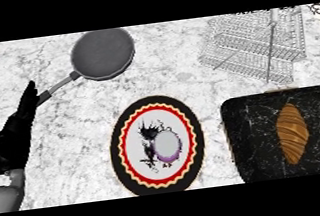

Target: Pick the croissant from the tray and place it in the tiered basket

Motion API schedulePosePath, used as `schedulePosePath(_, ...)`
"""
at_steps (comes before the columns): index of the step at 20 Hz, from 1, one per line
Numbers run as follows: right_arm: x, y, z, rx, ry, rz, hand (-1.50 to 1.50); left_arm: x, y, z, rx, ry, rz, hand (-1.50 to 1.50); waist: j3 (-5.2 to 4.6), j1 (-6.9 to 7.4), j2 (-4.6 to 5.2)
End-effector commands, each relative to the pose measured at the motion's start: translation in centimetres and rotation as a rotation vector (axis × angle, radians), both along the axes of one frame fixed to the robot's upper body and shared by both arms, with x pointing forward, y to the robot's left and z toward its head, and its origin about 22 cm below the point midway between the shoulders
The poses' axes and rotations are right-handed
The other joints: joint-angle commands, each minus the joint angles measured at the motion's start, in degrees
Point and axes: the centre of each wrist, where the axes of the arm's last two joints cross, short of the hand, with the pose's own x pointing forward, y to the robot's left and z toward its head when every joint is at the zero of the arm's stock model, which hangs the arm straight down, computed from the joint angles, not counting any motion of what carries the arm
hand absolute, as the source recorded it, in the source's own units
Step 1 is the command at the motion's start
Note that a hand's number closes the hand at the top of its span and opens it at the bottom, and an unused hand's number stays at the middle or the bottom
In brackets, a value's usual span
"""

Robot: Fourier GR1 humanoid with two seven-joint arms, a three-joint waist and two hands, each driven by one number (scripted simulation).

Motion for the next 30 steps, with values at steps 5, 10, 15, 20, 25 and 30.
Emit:
schedulePosePath(5,3.8,2.2,7.1,0.069,0.208,-0.044,-1.5,0.7,-1.0,0.2,-0.003,0.0,-0.013,0.0,0.31,1.65,-0.05)
schedulePosePath(10,5.9,2.2,5.7,0.161,0.271,-0.038,-1.5,1.1,0.2,0.1,-0.014,0.008,-0.022,0.0,0.35,1.61,0.01)
schedulePosePath(15,6.6,2.9,5.5,0.147,0.368,-0.014,-1.5,1.7,-1.6,0.0,-0.007,0.005,-0.013,0.0,0.27,1.28,-0.05)
schedulePosePath(20,7.3,3.8,4.0,0.169,0.385,-0.012,-1.5,1.9,-0.7,0.4,-0.007,0.006,-0.014,0.0,0.35,0.86,-0.17)
schedulePosePath(25,7.4,5.7,2.0,0.141,0.426,0.022,-1.5,1.1,-0.9,0.2,-0.003,-0.003,-0.008,0.0,0.35,1.08,-0.34)
schedulePosePath(30,7.5,4.6,2.1,0.051,0.474,0.005,-1.5,0.7,0.4,0.0,0.01,0.0,-0.005,0.0,0.34,0.86,-0.33)
